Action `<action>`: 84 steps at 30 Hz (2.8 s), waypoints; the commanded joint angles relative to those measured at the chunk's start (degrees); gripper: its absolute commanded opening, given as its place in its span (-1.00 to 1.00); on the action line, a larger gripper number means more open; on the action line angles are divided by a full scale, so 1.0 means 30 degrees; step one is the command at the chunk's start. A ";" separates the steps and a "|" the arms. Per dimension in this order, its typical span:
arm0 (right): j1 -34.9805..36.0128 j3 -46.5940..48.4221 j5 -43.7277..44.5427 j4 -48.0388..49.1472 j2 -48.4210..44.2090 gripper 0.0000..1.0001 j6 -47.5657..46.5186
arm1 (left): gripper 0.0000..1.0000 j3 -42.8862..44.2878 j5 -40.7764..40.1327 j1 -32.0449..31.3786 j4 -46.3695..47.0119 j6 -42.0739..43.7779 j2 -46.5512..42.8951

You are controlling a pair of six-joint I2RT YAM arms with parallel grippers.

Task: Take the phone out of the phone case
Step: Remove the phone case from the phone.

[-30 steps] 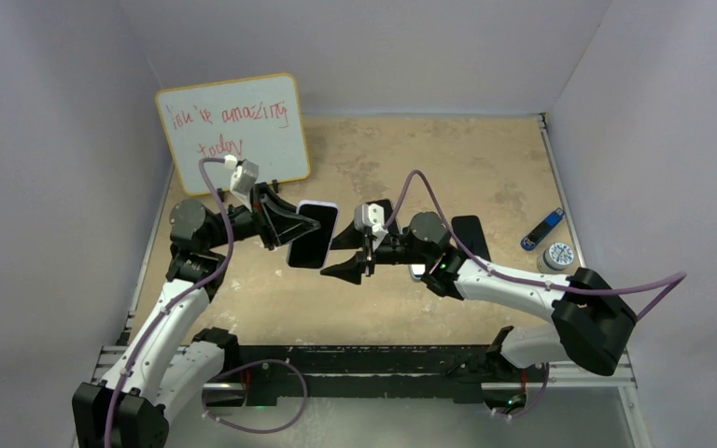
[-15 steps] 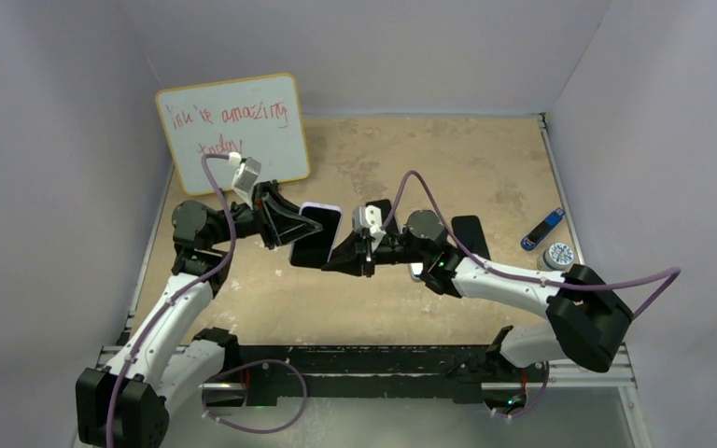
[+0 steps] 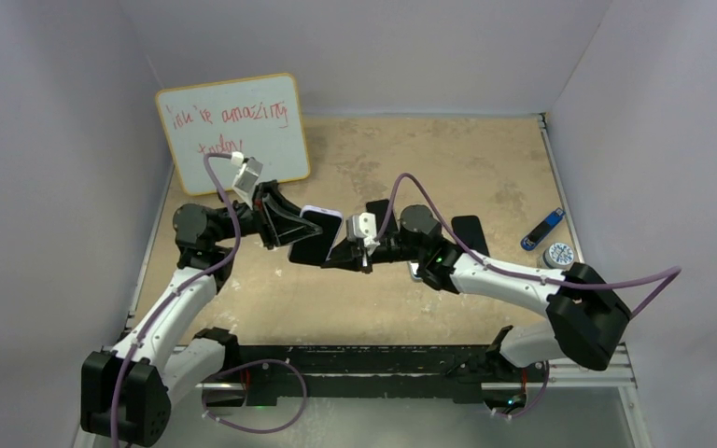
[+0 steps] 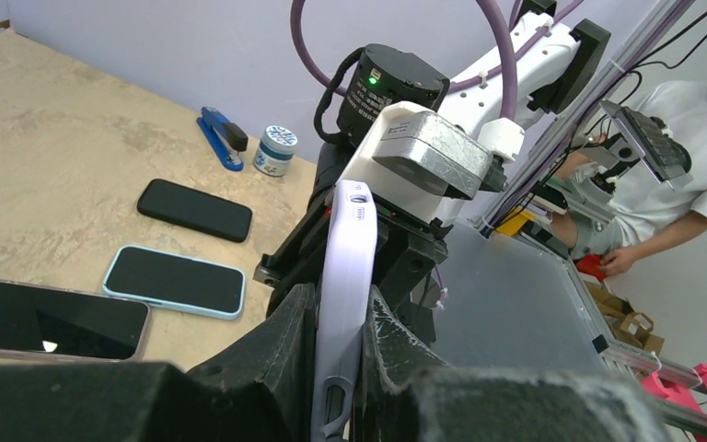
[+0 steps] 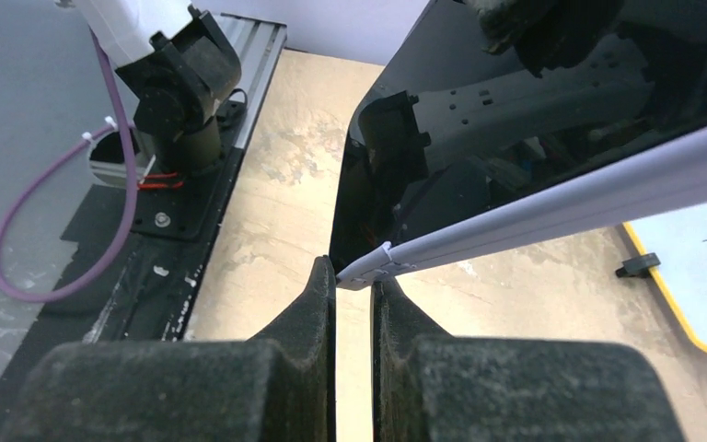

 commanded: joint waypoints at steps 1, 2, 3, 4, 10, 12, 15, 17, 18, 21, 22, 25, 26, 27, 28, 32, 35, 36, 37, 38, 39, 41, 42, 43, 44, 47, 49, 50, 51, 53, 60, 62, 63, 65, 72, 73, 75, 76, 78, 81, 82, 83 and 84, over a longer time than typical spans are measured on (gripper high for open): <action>0.0150 0.1115 0.1405 -0.1528 0.0618 -1.00 -0.4869 | -1.00 -0.0061 -0.1477 -0.0077 0.0594 -0.3395 -0.0059; 0.0164 0.1311 0.1576 -0.1914 0.0625 -1.00 -0.5346 | -1.00 -0.0021 -0.1461 -0.0077 0.0396 -0.3251 -0.0079; 0.0141 0.1551 0.1747 -0.2442 0.0651 -1.00 -0.5849 | -1.00 0.0043 -0.1459 -0.0077 0.0086 -0.3054 -0.0074; 0.0152 0.1790 0.1875 -0.3010 0.0655 -1.00 -0.6417 | -1.00 0.0120 -0.1459 -0.0077 -0.0279 -0.2802 -0.0096; 0.0142 0.2997 0.2956 -0.5241 0.0706 -1.00 -0.8708 | -1.00 0.0389 -0.1685 -0.0077 -0.2160 -0.1226 0.0250; 0.0166 0.3234 0.3044 -0.5575 0.0736 -1.00 -0.8958 | -1.00 0.0485 -0.1841 -0.0077 -0.2877 -0.0493 0.0402; 0.0178 0.3368 0.2957 -0.5660 0.0801 -1.00 -0.9147 | -1.00 0.0456 -0.1956 -0.0077 -0.3081 -0.0254 0.0715; 0.0175 0.3194 0.3160 -0.5286 0.0733 -1.00 -0.9219 | -1.00 0.0290 -0.1953 -0.0077 -0.2864 -0.0429 0.0873; 0.0193 0.3098 0.3399 -0.5031 0.0716 -1.00 -0.9186 | -1.00 0.0206 -0.1909 -0.0077 -0.2706 -0.0559 0.0913; 0.0180 0.2735 0.4033 -0.3956 0.0630 -1.00 -0.8838 | -1.00 -0.0024 -0.1927 -0.0077 -0.2239 -0.0886 0.0864; 0.0161 0.2510 0.3922 -0.3382 0.0626 -1.00 -0.8333 | -1.00 -0.0119 -0.1939 -0.0077 -0.2064 -0.1011 0.0838; 0.0150 0.2039 0.3864 -0.2304 0.0668 -1.00 -0.7236 | -1.00 -0.0327 -0.2143 -0.0077 -0.1939 -0.1055 0.0626; 0.0154 0.2020 0.3743 -0.2209 0.0708 -1.00 -0.6704 | -1.00 -0.0373 -0.2284 -0.0077 -0.1968 -0.0985 0.0486; 0.0143 0.1915 0.3714 -0.2039 0.0717 -1.00 -0.6213 | -1.00 -0.0408 -0.2478 -0.0077 -0.2015 -0.0925 0.0381; 0.0138 0.1685 0.3660 -0.1754 0.0677 -0.96 -0.5438 | -1.00 -0.0434 -0.2641 -0.0077 -0.2054 -0.0866 0.0254; 0.0155 -0.0035 0.3961 0.0695 0.0235 -0.64 -0.2778 | -1.00 -0.0493 -0.3657 -0.0076 -0.2275 -0.0736 -0.0079; 0.0129 -0.1058 0.4618 0.1728 -0.0297 -0.33 -0.1217 | -1.00 -0.0698 -0.4580 -0.0077 -0.1954 -0.1038 -0.0187; 0.0122 -0.1463 0.4951 0.1870 -0.0526 -0.25 -0.0774 | -1.00 -0.0807 -0.4922 -0.0077 -0.1809 -0.1238 -0.0249; 0.0110 -0.1758 0.5194 0.1920 -0.0756 -0.20 -0.0532 | -1.00 -0.0935 -0.5367 -0.0077 -0.1735 -0.1334 -0.0286; 0.0112 -0.2029 0.5367 0.1938 -0.1054 -0.16 -0.0344 | -1.00 -0.1196 -0.5826 -0.0077 -0.1679 -0.1474 -0.0368; 0.0134 -0.2286 0.5466 0.1984 -0.1247 -0.10 -0.0145 | -1.00 -0.1441 -0.6312 -0.0077 -0.1580 -0.1682 -0.0473; 0.0121 -0.2741 0.5526 0.2185 -0.1569 -0.04 0.0412 | -1.00 -0.2161 -0.7319 -0.0077 -0.0634 -0.2377 -0.0740; 0.0132 -0.3002 0.5548 0.2582 -0.1685 -0.02 0.0858 | -1.00 -0.2521 -0.7842 -0.0077 -0.0300 -0.2776 -0.0856; 0.0129 -0.3291 0.5554 0.3214 -0.1754 0.00 0.1511 | -1.00 -0.2962 -0.8336 -0.0077 0.0474 -0.3232 -0.0952; 0.0122 -0.3587 0.5570 0.4154 -0.1774 0.02 0.2252 | -1.00 -0.3364 -0.8834 -0.0077 0.1121 -0.3681 -0.1029; 0.0121 -0.4453 0.6045 0.8081 -0.1434 0.07 0.4780 | -1.00 -0.4557 -1.0344 -0.0077 0.3245 -0.5148 -0.0979; 0.0115 -0.4824 0.7193 0.9830 -0.0995 0.09 0.6244 | -1.00 -0.5117 -1.1075 -0.0077 0.4463 -0.5948 -0.0849; 0.0135 -0.4969 0.7408 1.0569 -0.0745 0.10 0.6696 | -1.00 -0.5370 -1.1465 -0.0077 0.4875 -0.6291 -0.0819; 0.0133 -0.5119 0.7570 1.1134 -0.0556 0.10 0.7056 | -1.00 -0.5610 -1.1832 -0.0077 0.5260 -0.6594 -0.0819; 0.0130 -0.5306 0.7608 1.1991 -0.0335 0.12 0.7638 | -1.00 -0.5994 -1.2511 -0.0077 0.5743 -0.7039 -0.0859; 0.0135 -0.4999 0.6973 1.2863 -0.0027 0.13 0.8909 | -1.00 -0.6549 -1.3536 -0.0131 0.6484 -0.7713 -0.1130; 0.0146 -0.4987 0.7336 1.2989 0.0080 0.13 0.9069 | -1.00 -0.6587 -1.3389 -0.0177 0.7048 -0.8011 -0.0985; 0.0131 -0.4938 0.7664 1.2854 0.0133 0.12 0.9136 | -1.00 -0.6619 -1.3300 -0.0192 0.7326 -0.8219 -0.0894; 0.0121 -0.4814 0.7952 1.2440 0.0316 0.11 0.9174 | -1.00 -0.6667 -1.2979 -0.0194 0.7773 -0.8593 -0.0675; 0.0115 -0.5759 0.8500 1.3611 0.0188 0.07 0.9609 | -1.00 -0.7148 -1.2929 -0.0194 0.8644 -0.9153 -0.0613; 0.0134 -0.5822 0.8512 1.3617 0.0062 0.07 0.9577 | -1.00 -0.7151 -1.3034 -0.0194 0.8368 -0.9036 -0.0767; 0.0113 -0.5874 0.8424 1.3524 -0.0183 0.07 0.9481 | -1.00 -0.7151 -1.3209 -0.0194 0.7832 -0.8741 -0.1002; 0.0120 -0.5891 0.8400 1.3477 -0.0296 0.07 0.9448 | -1.00 -0.7151 -1.3292 -0.0194 0.7629 -0.8632 -0.1135; 0.0135 -0.6025 0.8419 1.3525 -0.0502 0.07 0.9427 | -1.00 -0.7109 -1.3420 -0.0194 0.7251 -0.8462 -0.1348; 0.0133 -0.6230 0.8979 1.3557 -0.0654 0.05 0.9423 | -1.00 -0.7097 -1.3590 -0.0194 0.6868 -0.8357 -0.1583; 0.0137 -0.6323 0.9426 1.3587 -0.0688 0.04 0.9426 | -1.00 -0.7093 -1.3640 -0.0194 0.6761 -0.8328 -0.1643; 0.0137 -0.6405 0.9899 1.3558 -0.0743 0.04 0.9452 | -1.00 -0.7093 -1.3671 -0.0194 0.6708 -0.8324 -0.1658; 0.0123 -0.6430 1.0119 1.3434 -0.0750 0.03 0.9495 | -1.00 -0.7096 -1.3650 -0.0194 0.6712 -0.8324 -0.1656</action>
